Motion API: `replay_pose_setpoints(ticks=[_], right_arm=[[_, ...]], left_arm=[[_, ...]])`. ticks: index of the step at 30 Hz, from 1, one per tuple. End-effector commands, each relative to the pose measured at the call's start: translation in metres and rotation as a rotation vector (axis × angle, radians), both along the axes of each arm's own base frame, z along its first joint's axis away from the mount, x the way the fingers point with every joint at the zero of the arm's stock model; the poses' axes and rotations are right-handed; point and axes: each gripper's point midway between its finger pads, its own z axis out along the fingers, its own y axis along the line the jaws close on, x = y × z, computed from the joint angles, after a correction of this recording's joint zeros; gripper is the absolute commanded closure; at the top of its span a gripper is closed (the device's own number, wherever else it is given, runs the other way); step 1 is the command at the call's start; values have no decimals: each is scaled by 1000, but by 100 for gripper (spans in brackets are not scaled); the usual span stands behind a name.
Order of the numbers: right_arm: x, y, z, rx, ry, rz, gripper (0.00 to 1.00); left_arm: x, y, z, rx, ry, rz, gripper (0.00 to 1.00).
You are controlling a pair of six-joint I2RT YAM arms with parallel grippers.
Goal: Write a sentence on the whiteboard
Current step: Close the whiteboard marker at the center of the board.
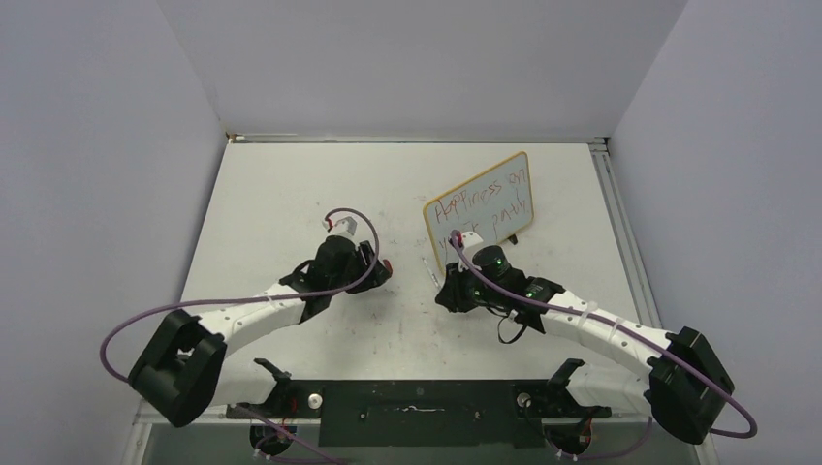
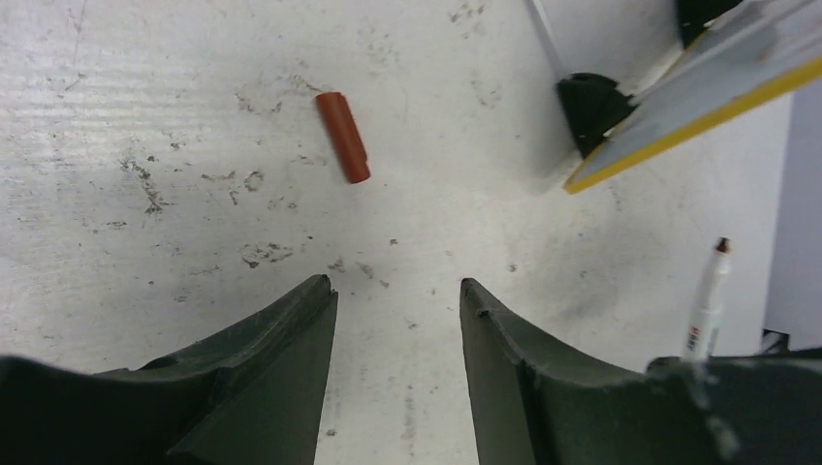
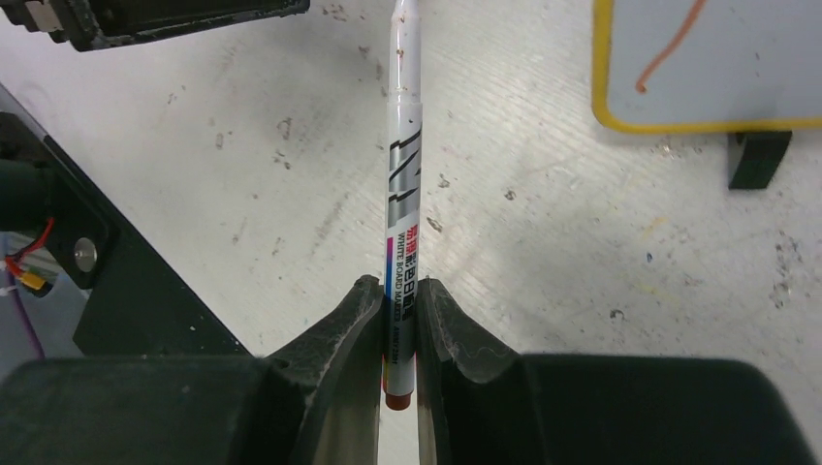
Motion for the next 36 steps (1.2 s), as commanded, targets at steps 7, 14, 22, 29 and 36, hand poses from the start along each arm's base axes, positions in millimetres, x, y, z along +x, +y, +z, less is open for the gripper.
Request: replay_pose_setpoints(ticks=[7, 14, 22, 29, 36], right_arm=[[1, -6, 10, 67, -60, -93, 95], [-1, -10, 6, 43, -80, -86, 95], [-10, -10, 3, 64, -73, -55, 95], [-10, -11, 2, 65, -77, -58, 95], [-11, -11, 1, 61, -75, -60, 95]], left_arm=[[48, -27, -22, 105, 1, 30, 60], [65, -24, -46, 265, 59, 34, 68], [66, -9, -63, 407, 101, 52, 69], [68, -15, -72, 414, 126, 24, 69], [75, -30, -68, 329, 120, 35, 67]])
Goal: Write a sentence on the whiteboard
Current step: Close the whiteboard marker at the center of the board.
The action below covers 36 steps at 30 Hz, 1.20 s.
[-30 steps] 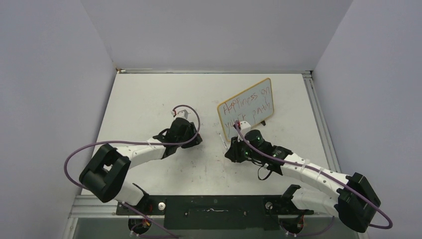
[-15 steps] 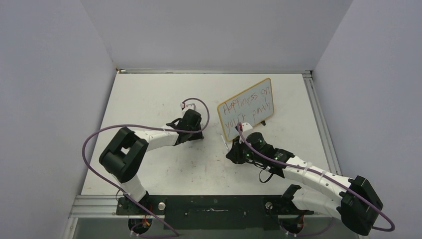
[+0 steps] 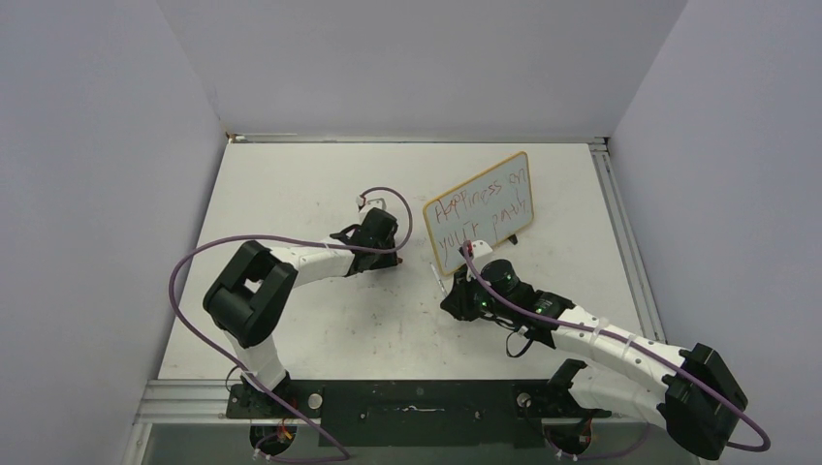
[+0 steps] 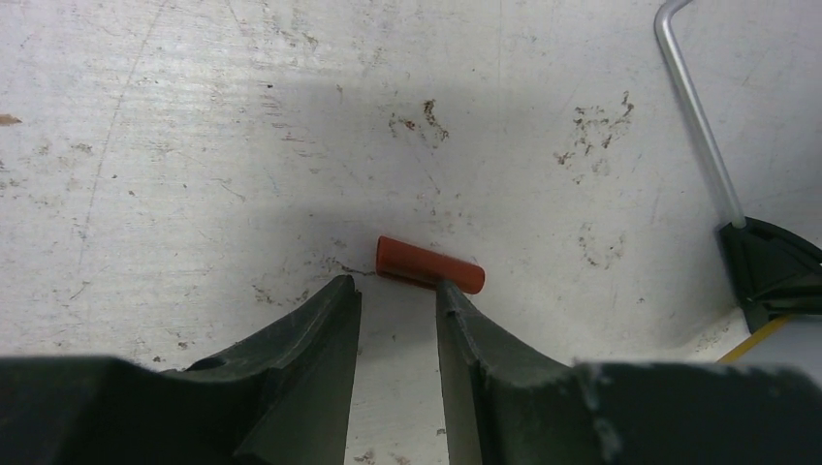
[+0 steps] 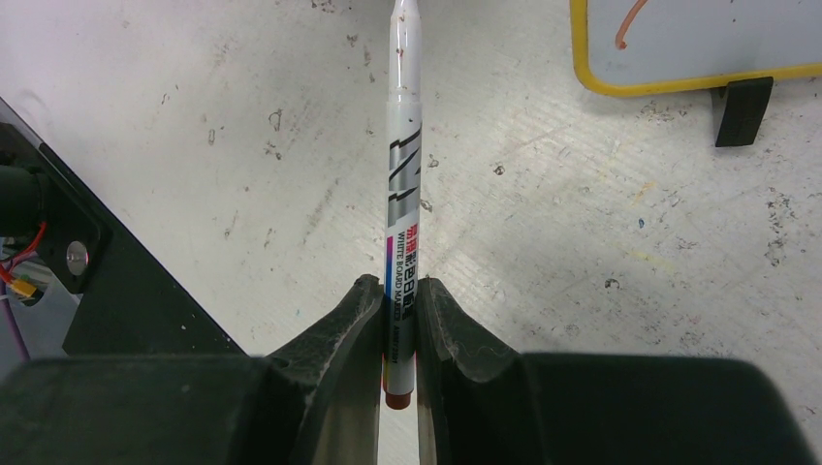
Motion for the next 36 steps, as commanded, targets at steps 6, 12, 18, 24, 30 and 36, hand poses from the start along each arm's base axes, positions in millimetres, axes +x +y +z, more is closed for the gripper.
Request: replay_pose_setpoints(ticks=[6, 12, 18, 24, 30, 36], right_arm=[[2, 7, 13, 44, -48, 10, 95], [1, 5, 13, 39, -54, 2, 95], [1, 5, 13, 36, -50, -1, 95], [-4, 6, 11, 45, -39, 8, 95], [-3, 5, 13, 52, -48, 0, 95], [-4, 5, 14, 52, -51, -2, 95]], left_arm=[[9, -27, 3, -142, -5, 2, 65], [18, -27, 1, -165, -27, 27, 64], [30, -25, -4, -118, -29, 11, 65], [21, -18, -20, 7, 47, -35, 72], [9, -11, -30, 161, 90, -77, 73], [1, 0, -46, 265, 157, -103, 73]])
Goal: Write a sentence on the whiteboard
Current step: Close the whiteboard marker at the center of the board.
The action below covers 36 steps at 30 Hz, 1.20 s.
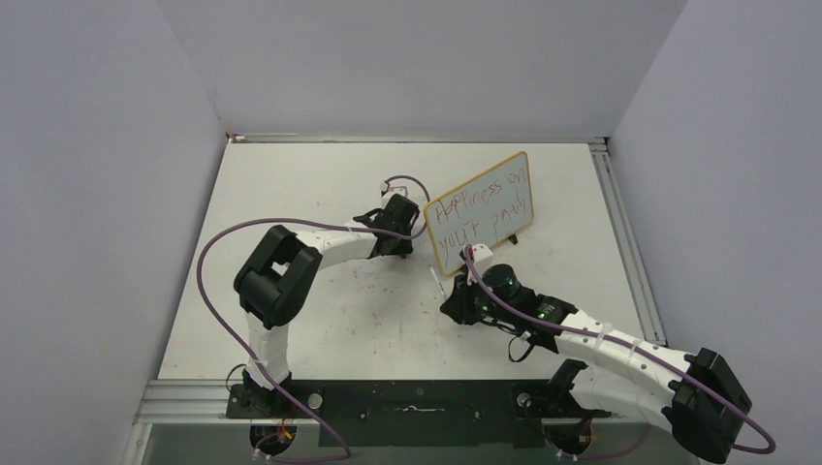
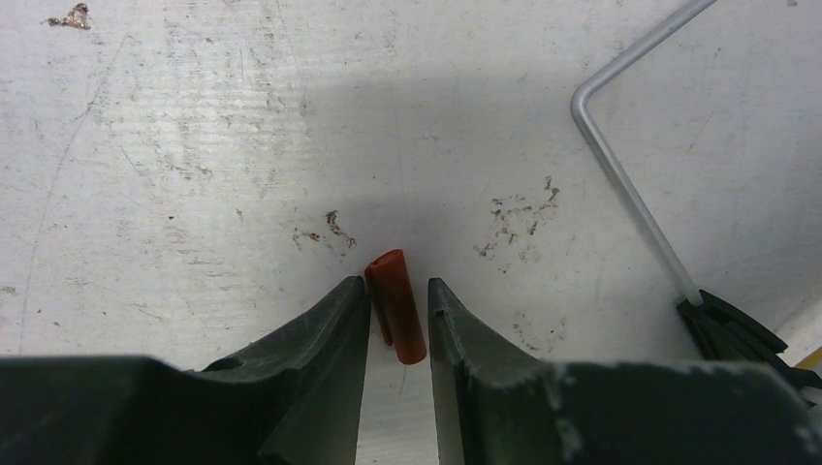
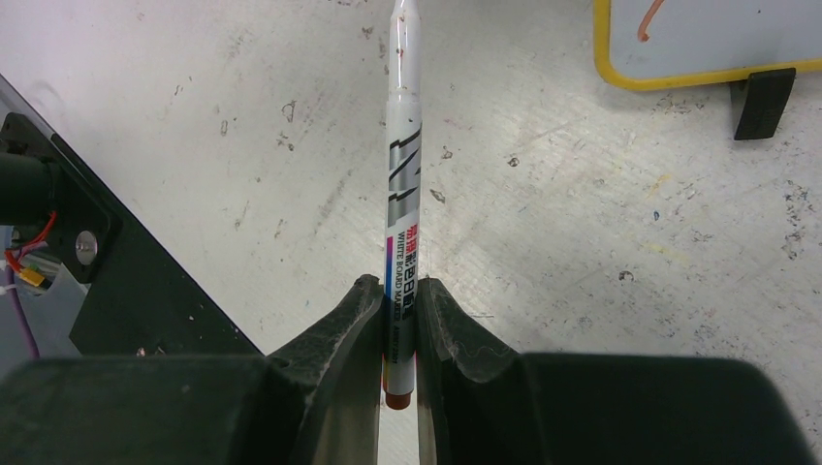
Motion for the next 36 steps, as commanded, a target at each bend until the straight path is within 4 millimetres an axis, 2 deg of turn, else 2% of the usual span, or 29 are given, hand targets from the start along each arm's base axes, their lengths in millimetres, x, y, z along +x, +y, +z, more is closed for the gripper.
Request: replay_pose_setpoints(ticks=[1, 6, 10, 14, 18, 24, 30, 36], right_arm=[[3, 4, 12, 41, -40, -13, 95], [1, 6, 10, 44, -28, -7, 95], [-2, 10, 7, 55, -13, 2, 95], [-6, 16, 1, 56, 13, 16, 95], [-9, 22, -11, 44, 67, 23, 95], [-7, 44, -23, 51, 134, 54, 95], [-13, 61, -44, 0, 201, 104, 95], [-12, 70, -54, -40, 227, 103, 95]], left_arm=[[-36, 37, -46, 220, 173, -32, 73], [-52, 60, -57, 294, 215, -21, 85], [-67, 62, -66, 224, 246, -15, 99], [-81, 57, -62, 81, 218, 27, 100], [-90, 41, -39, -148, 147, 66, 100], [-105, 27, -24, -384, 102, 120, 100], [-108, 23, -16, -502, 52, 176, 100], [-112, 19, -21, -569, 48, 195, 100]])
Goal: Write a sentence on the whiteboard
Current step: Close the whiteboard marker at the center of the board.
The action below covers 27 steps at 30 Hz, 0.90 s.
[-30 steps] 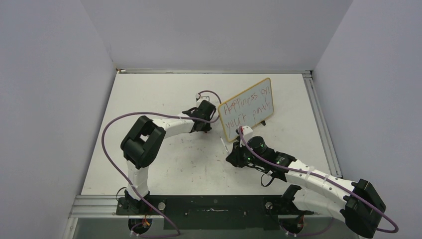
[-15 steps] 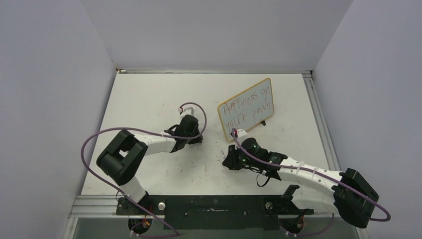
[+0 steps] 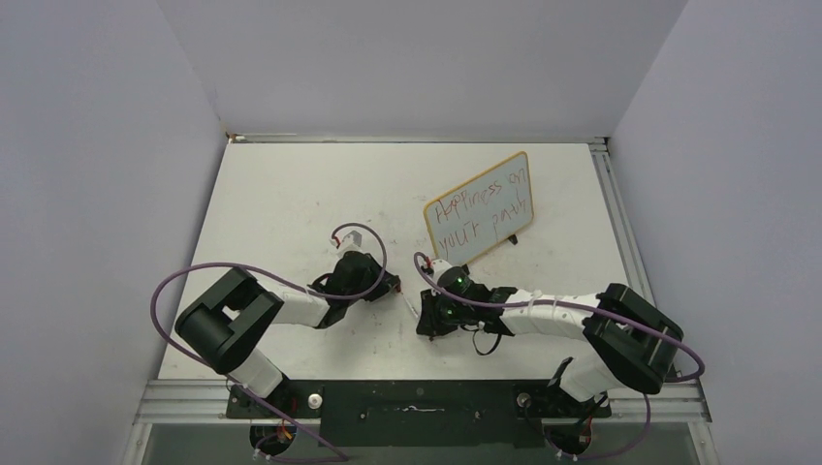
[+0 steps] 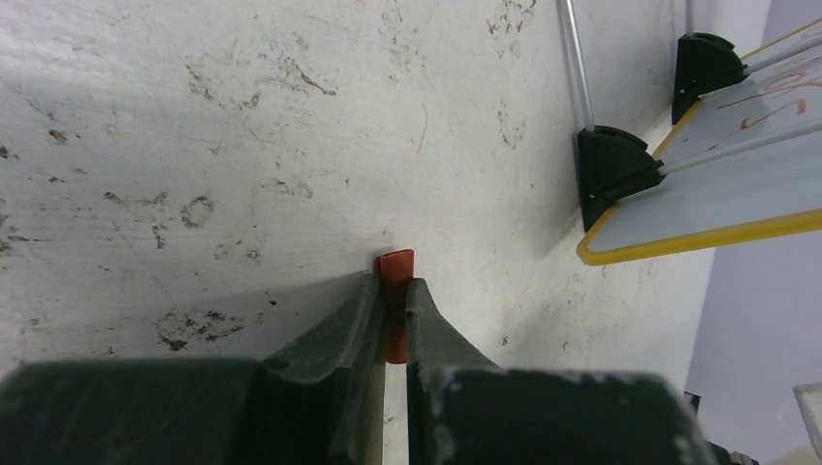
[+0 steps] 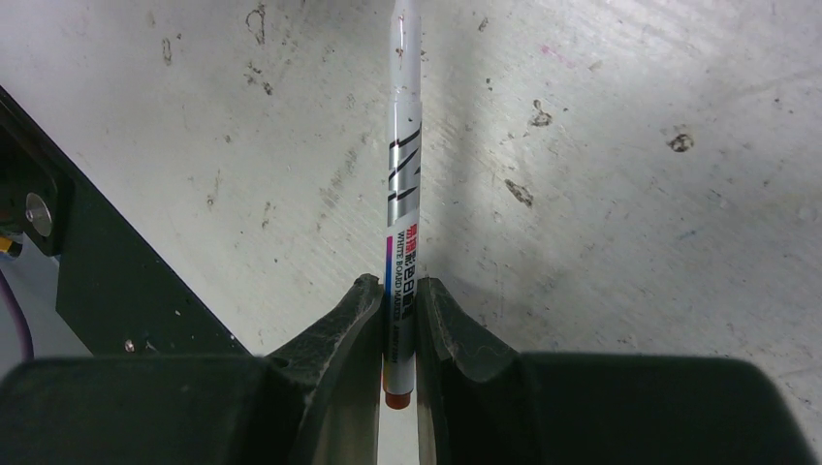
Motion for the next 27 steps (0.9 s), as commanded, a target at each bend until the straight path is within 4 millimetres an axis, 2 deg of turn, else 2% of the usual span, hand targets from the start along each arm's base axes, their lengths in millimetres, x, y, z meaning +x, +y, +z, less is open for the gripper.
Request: replay_pose_setpoints(ticks=[1, 16, 27], right_arm=[[12, 24, 16, 60, -32, 0, 95], [16, 23, 1, -13, 1, -32, 95], [12, 24, 2, -13, 3, -22, 95]], left_arm=[[-18, 2, -22, -18, 73, 3, 100], [-20, 4, -23, -46, 68, 24, 100], [-18, 6, -19, -62, 56, 42, 100]])
